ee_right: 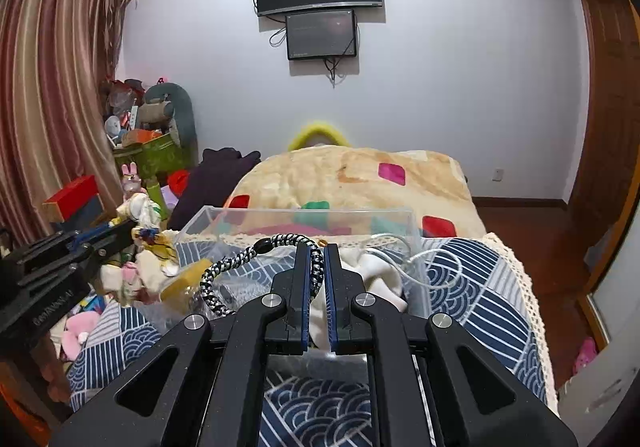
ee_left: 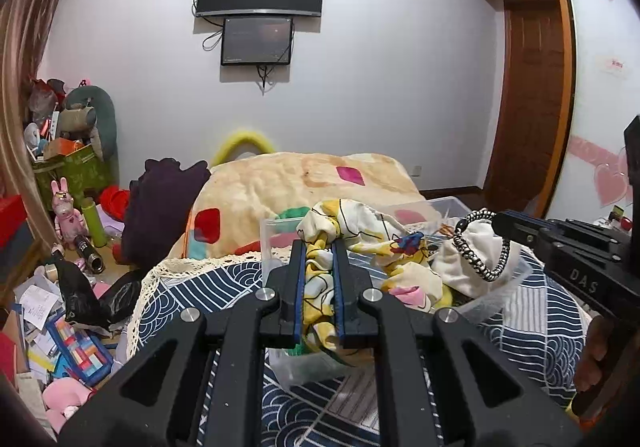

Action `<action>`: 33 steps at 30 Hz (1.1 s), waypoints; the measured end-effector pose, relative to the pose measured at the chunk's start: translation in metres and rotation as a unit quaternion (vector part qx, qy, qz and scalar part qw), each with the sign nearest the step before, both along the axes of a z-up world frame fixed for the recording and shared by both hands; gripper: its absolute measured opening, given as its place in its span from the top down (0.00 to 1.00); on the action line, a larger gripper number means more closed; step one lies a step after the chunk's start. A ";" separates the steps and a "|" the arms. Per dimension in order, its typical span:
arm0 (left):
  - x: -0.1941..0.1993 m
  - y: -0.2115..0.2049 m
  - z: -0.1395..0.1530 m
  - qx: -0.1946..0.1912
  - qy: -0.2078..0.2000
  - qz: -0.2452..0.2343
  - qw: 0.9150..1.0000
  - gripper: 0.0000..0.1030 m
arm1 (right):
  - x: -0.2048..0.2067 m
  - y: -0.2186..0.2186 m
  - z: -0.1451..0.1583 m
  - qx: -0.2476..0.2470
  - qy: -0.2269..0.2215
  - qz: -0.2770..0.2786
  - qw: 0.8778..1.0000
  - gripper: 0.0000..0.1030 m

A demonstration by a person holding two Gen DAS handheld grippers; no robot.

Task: Organize soft objects
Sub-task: 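Lower the scrunchie into the box with the left tool while the right tool drops the bracelet in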

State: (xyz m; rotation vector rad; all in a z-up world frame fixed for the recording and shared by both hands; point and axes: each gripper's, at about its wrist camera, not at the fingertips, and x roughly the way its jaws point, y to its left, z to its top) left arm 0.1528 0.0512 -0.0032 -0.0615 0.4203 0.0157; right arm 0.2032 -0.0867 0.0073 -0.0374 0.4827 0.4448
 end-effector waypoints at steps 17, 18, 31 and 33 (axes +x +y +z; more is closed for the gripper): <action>0.038 0.002 -0.038 0.001 0.076 0.012 0.997 0.86 | 0.019 0.025 -0.034 -0.043 0.048 0.013 0.998 0.94; 0.037 0.001 -0.039 0.001 0.077 0.012 0.997 0.85 | 0.018 0.025 -0.035 -0.047 0.047 0.014 0.998 0.94; 0.018 0.003 -0.039 -0.001 0.064 0.016 0.998 0.58 | 0.011 0.016 -0.036 -0.064 0.045 0.023 0.997 0.86; 0.012 0.002 -0.035 -0.002 0.058 0.014 0.998 0.56 | 0.008 0.014 -0.033 -0.062 0.041 0.024 0.997 0.84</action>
